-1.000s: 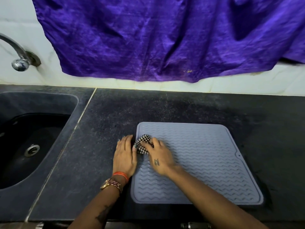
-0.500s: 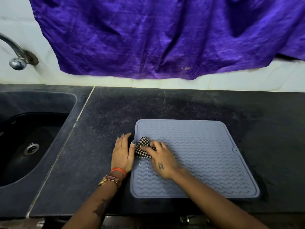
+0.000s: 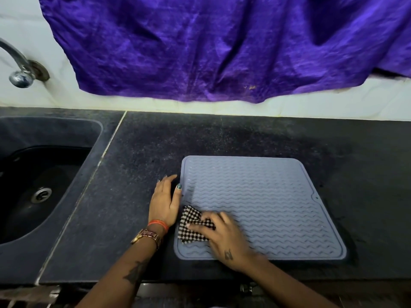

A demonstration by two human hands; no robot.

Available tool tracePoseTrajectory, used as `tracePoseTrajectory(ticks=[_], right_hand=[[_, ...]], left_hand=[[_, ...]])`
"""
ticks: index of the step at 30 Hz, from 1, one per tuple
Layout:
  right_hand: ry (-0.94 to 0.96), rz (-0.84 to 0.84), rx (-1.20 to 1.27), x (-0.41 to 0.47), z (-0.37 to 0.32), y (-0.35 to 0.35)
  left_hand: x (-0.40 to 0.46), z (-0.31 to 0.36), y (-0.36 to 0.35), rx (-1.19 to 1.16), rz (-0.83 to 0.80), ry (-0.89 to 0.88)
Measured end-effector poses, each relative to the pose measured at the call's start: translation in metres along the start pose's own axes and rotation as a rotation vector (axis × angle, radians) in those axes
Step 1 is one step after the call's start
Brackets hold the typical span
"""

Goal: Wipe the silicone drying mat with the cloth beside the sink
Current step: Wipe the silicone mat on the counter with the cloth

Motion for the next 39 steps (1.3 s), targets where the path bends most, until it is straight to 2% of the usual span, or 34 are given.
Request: tracePoseTrajectory(ticks=[3, 8, 12, 16, 28, 32, 35, 39], right_hand=[[-0.015, -0.05, 0.026, 0.006, 0.0, 0.006], [0.074, 0.01, -0.024, -0.014, -0.008, 0.004], [0.097, -0.051, 0.007, -0.016, -0.01, 0.007], [0.117, -0.013, -0.013, -0.038, 0.005, 0.014], [-0.015, 0.084, -0.105, -0.093, 0.049, 0.029], [-0.002, 0.115, -0.104, -0.084, 0.057, 0.033], [-0.075, 0.185, -0.108, -0.075, 0.071, 0.035], [-0.138, 0.151, -0.132, -0.071, 0.08, 0.027]], left_hand=[[-0.001, 0.001, -0.001, 0.042, -0.022, -0.018], [0.0, 0.0, -0.003, 0.128, -0.076, -0.052], [0.0, -0.001, -0.005, 0.202, -0.089, -0.053], [-0.002, 0.001, -0.008, 0.282, -0.112, -0.089], [-0.004, 0.006, -0.014, 0.419, -0.161, -0.142], [-0.004, 0.005, -0.016, 0.441, -0.192, -0.163], [-0.003, 0.004, -0.017, 0.455, -0.208, -0.171], [-0.001, 0.003, -0.019, 0.475, -0.218, -0.171]])
Point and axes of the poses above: each hand's wrist, its own x-axis towards the middle knuckle, its own y-axis out of the back of the hand, z = x × y, the point moved 3 cm from there along x, towards the middle knuckle, and after that the axes turned 14 degrees about -x, right-handed, at the moved point
